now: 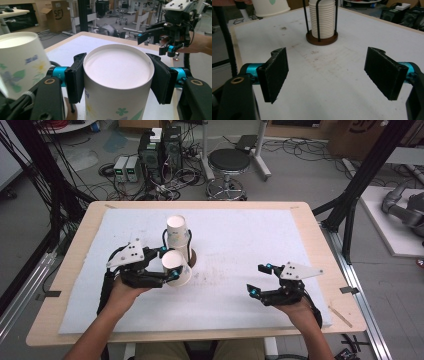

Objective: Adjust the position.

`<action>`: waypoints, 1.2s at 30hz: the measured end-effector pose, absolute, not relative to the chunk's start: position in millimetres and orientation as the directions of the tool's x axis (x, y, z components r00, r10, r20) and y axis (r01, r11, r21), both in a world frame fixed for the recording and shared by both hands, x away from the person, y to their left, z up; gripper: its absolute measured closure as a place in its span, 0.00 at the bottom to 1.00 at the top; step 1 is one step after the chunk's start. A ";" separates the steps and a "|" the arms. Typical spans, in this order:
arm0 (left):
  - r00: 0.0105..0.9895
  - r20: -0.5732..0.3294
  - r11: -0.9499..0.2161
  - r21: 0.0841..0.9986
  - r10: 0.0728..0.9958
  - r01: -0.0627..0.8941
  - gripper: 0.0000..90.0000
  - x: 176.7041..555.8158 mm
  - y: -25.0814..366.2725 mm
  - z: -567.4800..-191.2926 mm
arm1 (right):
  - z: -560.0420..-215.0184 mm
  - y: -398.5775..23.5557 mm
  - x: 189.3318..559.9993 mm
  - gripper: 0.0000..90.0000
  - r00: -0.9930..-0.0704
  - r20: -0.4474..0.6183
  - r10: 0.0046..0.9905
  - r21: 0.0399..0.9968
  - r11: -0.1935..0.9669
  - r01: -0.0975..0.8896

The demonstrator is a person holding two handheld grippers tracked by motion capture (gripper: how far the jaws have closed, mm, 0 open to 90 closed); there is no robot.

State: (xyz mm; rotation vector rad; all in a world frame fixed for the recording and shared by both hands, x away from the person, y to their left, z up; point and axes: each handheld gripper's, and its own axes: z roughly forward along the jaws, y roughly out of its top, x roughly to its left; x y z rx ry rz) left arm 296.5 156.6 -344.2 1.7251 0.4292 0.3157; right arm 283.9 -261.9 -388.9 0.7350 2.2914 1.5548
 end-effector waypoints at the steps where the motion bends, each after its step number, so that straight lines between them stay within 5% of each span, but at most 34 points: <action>1: 0.898 -0.028 -0.166 0.980 0.438 0.111 0.41 296.8 154.0 -344.6 | -388.5 -259.9 284.3 0.22 -0.837 0.054 0.545 0.922 0.294 0.252; 36: 0.972 -0.049 -0.200 0.975 0.230 0.097 0.41 296.5 91.5 -358.3 | -390.6 -187.8 292.9 0.22 -0.957 0.077 0.281 0.919 0.352 0.178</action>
